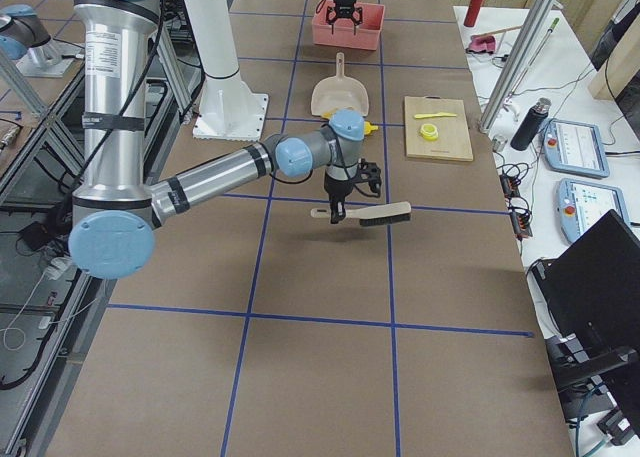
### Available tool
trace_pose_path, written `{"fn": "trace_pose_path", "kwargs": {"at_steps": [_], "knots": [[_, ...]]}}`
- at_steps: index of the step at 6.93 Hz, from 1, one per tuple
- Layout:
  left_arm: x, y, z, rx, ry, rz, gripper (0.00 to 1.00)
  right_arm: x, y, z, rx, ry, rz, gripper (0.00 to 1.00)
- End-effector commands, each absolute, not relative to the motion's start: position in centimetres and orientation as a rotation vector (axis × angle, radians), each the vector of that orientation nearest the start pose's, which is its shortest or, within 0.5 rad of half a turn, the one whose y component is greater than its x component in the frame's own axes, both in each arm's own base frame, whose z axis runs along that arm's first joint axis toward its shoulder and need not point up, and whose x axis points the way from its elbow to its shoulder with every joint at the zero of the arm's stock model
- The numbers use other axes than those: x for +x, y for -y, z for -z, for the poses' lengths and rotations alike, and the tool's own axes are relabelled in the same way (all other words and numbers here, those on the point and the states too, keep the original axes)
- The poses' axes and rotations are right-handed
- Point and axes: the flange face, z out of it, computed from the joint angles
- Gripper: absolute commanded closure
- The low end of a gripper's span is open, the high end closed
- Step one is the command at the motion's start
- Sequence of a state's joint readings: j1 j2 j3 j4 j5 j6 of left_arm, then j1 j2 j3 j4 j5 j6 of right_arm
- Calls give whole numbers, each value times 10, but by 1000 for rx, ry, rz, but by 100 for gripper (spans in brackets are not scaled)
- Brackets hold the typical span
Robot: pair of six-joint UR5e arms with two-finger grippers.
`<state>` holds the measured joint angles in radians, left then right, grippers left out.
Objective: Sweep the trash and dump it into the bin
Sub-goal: 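Grasp the white dustpan handle with the left gripper while the right grasps the brush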
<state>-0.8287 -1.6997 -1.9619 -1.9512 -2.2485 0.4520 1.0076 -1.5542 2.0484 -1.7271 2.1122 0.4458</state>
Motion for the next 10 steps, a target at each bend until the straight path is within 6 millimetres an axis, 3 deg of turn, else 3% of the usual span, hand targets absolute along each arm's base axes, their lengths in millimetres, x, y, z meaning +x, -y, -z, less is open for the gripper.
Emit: {"fn": "trace_pose_path", "kwargs": {"at_steps": [1, 2, 3, 4, 5, 8, 9, 10], "knots": [[326, 441, -355, 808, -847, -1333, 3, -261, 452, -369, 73, 533, 322, 100], [352, 450, -363, 784, -830, -1343, 3, -275, 459, -336, 99, 494, 331, 100], [356, 451, -358, 795, -819, -1344, 3, -288, 457, -323, 84, 484, 342, 100], [363, 447, -358, 791, -827, -1356, 3, -308, 446, -312, 48, 471, 344, 100], [384, 439, -371, 776, -838, -1385, 3, -339, 426, -302, 8, 467, 305, 100], [394, 430, -368, 788, -854, -1405, 8, -410, 387, -302, -52, 429, 177, 100], [396, 430, -369, 787, -853, -1410, 8, -435, 392, -306, -38, 469, 158, 100], [396, 430, -369, 786, -853, -1407, 8, -476, 393, -302, -39, 482, 160, 100]]}}
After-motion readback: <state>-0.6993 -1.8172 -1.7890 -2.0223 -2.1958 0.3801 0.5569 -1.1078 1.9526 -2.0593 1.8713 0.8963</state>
